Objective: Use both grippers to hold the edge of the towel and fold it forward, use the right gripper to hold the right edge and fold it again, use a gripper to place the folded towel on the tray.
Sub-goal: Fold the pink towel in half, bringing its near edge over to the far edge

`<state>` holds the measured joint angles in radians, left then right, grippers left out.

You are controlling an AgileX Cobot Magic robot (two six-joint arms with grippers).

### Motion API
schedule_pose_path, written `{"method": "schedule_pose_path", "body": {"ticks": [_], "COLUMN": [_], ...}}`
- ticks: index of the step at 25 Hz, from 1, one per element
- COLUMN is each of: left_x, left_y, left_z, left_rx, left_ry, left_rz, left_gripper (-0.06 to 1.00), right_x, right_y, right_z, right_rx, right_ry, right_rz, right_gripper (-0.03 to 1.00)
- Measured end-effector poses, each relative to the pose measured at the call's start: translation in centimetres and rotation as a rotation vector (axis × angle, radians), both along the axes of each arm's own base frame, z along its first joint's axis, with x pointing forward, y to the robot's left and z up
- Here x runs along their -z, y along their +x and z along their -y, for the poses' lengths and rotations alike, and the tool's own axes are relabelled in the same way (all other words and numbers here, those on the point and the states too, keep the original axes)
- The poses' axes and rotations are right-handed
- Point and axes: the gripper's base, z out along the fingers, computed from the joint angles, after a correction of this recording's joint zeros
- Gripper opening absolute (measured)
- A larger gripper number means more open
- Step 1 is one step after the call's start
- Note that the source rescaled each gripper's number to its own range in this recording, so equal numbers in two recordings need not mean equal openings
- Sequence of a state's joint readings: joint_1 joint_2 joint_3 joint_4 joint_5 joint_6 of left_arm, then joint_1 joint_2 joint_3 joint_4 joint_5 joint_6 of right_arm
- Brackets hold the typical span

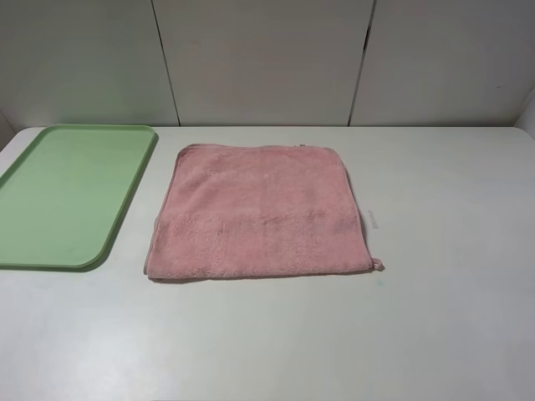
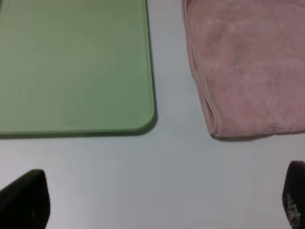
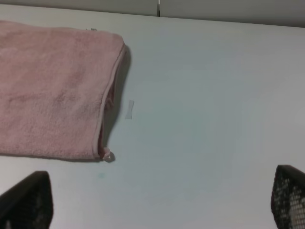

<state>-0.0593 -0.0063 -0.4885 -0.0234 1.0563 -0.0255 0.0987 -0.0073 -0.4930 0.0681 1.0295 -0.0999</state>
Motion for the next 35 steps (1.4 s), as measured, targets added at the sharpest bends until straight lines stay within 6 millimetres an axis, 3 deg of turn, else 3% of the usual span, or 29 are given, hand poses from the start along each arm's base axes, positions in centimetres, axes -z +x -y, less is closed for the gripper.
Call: {"method": "schedule_pose_path", "body": {"ticks": [6,14,19,24,31,35], "left_x": [-0.5,-4.7,-7.6,-9.2,-8.4,-7.3], "left_y": [-0.3,1.3,3.9,6.6,9.6,11.2], "left_z": [0.0,0.1,0.2,0.8,2.9,4.7], "left_rx": [0.0,0.041,0.121,0.237,0.521,0.704], "left_ry": [-0.001,0.061,0.169,0.223,0.372,0.478], "left_rz": [0.013,-0.021,-0.079,-0.114,-0.205,-0.276], "left_gripper": [0.98,0.98,0.98,0.98,0.98,0.96], "right_x": [0.0,-1.7,-4.1,-6.5,-7.3,-6.2], "right_y": [0.0,1.1,4.4,8.4,14.4,17.0], "right_z": [-0.1,-0.6,-1.2,-1.6,-3.0,-5.1], "right_rx": [-0.01,-0.034,-0.044,-0.095,-0.24,-0.376], "right_ry": [0.015,0.056,0.063,-0.01,-0.134,-0.202], "right_rz": [-0.001,-0.061,-0.188,-0.27,-0.37,-0.413], "right_gripper": [1.0,1.0,1.0,1.0,1.0,1.0]}}
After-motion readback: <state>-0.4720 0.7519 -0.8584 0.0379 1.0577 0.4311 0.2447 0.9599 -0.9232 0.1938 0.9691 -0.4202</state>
